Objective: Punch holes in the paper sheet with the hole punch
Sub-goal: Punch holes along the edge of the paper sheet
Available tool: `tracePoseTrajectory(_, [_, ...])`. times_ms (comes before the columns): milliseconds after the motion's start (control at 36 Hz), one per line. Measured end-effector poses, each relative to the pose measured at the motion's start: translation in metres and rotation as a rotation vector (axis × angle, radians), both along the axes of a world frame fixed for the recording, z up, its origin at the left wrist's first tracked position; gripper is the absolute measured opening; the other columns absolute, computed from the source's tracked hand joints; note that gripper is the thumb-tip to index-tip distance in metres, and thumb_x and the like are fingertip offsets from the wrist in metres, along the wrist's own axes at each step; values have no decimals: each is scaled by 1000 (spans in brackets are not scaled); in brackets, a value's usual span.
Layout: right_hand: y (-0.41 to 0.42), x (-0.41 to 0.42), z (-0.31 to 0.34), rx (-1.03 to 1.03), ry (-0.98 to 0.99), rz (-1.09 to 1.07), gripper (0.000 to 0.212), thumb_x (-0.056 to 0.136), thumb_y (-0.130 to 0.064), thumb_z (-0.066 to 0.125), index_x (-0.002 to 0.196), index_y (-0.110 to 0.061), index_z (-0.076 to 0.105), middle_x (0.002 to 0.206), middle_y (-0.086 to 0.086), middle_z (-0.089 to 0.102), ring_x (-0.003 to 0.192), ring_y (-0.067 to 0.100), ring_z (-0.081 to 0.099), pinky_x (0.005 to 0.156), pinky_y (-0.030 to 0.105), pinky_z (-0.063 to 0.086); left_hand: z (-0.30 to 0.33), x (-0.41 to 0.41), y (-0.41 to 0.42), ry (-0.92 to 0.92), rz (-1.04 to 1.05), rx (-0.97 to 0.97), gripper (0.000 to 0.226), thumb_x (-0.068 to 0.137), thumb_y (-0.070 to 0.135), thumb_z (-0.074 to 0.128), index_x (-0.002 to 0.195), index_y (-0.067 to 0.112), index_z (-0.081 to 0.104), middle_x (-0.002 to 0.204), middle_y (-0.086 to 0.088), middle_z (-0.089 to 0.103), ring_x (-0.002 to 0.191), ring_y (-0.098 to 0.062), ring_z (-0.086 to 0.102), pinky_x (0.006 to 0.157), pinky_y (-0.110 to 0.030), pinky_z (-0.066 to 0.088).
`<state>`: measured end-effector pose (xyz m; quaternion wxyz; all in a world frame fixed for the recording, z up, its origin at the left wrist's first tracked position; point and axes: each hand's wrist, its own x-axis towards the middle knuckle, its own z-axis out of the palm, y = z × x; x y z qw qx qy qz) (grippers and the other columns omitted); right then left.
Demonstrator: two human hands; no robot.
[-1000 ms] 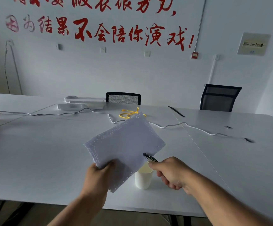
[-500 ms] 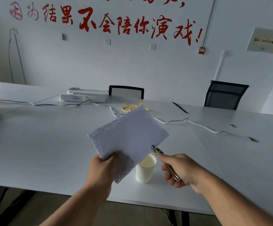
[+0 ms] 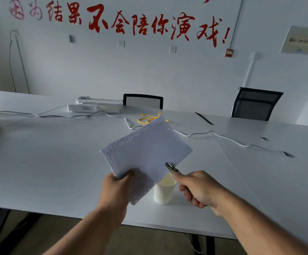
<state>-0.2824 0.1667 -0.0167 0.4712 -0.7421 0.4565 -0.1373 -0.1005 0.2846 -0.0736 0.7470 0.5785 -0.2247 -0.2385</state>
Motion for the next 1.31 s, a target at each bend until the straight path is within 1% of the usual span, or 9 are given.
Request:
tracePoseTrajectory(278, [-2, -2, -1, 17, 1, -7, 51, 86, -64, 62, 79, -13, 64, 59, 4, 54, 42, 17, 39, 42, 23, 27, -4, 1, -3, -9, -13, -7, 21, 92, 0, 62, 73, 7, 66, 61, -8, 55, 59, -20, 46, 45, -26, 38])
tracePoseTrajectory(444, [-2, -1, -2, 16, 3, -10, 51, 87, -63, 62, 79, -13, 64, 60, 4, 54, 41, 16, 39, 41, 22, 27, -1, 0, 0, 9, -28, -18, 16, 87, 8, 65, 70, 7, 66, 58, -9, 56, 53, -20, 46, 46, -24, 37])
tracePoseTrajectory(556, [-2, 1, -2, 17, 4, -9, 51, 87, -63, 62, 79, -13, 63, 60, 5, 54, 42, 17, 39, 41, 23, 27, -1, 0, 0, 15, -21, -6, 25, 92, 1, 62, 68, 8, 65, 57, -9, 54, 52, -19, 44, 46, -24, 34])
tracePoseTrajectory(667, [-2, 2, -3, 10, 5, -9, 51, 87, -63, 62, 78, -13, 62, 57, 4, 51, 40, 16, 37, 40, 22, 25, -2, 2, -1, 19, -10, -17, 16, 89, 7, 67, 72, 9, 69, 61, -6, 58, 58, -19, 47, 48, -24, 37])
tracePoseTrajectory(806, [-1, 3, -4, 12, 1, -19, 50, 88, -62, 62, 75, -13, 59, 54, 3, 46, 41, 17, 32, 41, 22, 22, -5, 3, -2, 32, -16, -5, 20, 88, 11, 68, 79, -7, 67, 66, -7, 61, 63, -20, 50, 54, -30, 39])
tracePoseTrajectory(972, [-1, 0, -2, 48, -30, -16, 50, 88, -63, 61, 81, -13, 65, 63, 4, 64, 50, 18, 50, 43, 23, 35, -2, 2, -3, 15, -13, 3, 28, 84, 15, 65, 83, -12, 62, 66, -11, 57, 63, -22, 48, 55, -34, 36])
tracePoseTrajectory(1056, [-3, -4, -2, 37, -35, -46, 50, 86, -64, 61, 80, -14, 66, 63, 4, 64, 51, 19, 51, 45, 23, 37, -2, 1, -4, 14, -16, -7, 29, 84, 13, 64, 80, -15, 58, 66, -13, 53, 64, -23, 45, 54, -33, 34])
tracePoseTrajectory(1167, [-4, -6, -4, 26, -23, -34, 51, 86, -65, 60, 79, -14, 66, 61, 3, 62, 50, 19, 49, 45, 24, 36, -4, 1, -6, 8, 24, -1, 17, 92, 4, 64, 77, -4, 68, 64, -6, 60, 60, -18, 50, 48, -26, 41])
tracePoseTrajectory(1306, [3, -3, -5, 11, -9, 3, 48, 89, -61, 60, 78, -14, 64, 62, 4, 58, 49, 19, 46, 44, 25, 33, -4, 0, -7, 17, 16, -21, 20, 92, 2, 64, 75, 7, 70, 64, -3, 61, 60, -17, 50, 47, -23, 41])
